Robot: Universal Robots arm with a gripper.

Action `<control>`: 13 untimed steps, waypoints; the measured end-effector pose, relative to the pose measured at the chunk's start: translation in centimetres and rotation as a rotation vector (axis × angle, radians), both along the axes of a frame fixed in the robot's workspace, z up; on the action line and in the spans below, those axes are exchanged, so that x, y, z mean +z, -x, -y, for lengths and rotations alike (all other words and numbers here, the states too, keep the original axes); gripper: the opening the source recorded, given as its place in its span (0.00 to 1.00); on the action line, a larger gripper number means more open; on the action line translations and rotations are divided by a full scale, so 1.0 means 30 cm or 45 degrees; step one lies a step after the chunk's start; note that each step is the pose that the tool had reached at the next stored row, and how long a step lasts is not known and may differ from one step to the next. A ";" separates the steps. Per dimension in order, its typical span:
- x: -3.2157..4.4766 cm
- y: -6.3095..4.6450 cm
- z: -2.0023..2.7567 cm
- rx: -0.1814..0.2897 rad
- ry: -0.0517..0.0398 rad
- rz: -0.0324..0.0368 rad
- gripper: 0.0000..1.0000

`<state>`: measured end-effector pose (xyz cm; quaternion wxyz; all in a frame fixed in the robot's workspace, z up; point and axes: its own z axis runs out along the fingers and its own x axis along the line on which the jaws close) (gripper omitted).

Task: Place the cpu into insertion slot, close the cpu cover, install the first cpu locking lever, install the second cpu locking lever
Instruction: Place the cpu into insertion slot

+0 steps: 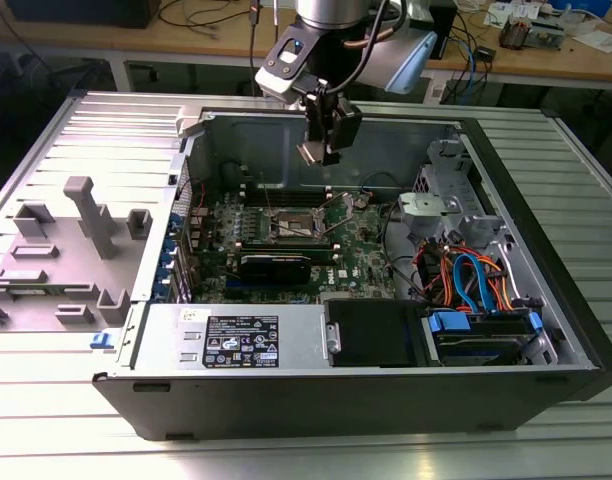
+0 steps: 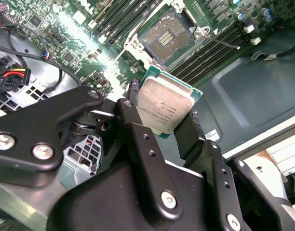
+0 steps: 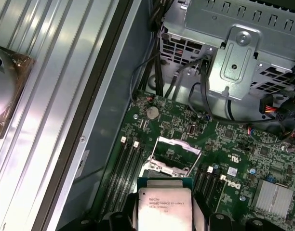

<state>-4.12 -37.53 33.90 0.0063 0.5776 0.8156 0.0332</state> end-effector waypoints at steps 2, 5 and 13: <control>0.000 0.002 0.000 0.000 0.000 0.0000 0.54; 0.000 0.002 0.000 0.000 0.000 0.0000 0.54; -0.001 0.003 0.000 -0.021 0.000 -0.0002 0.54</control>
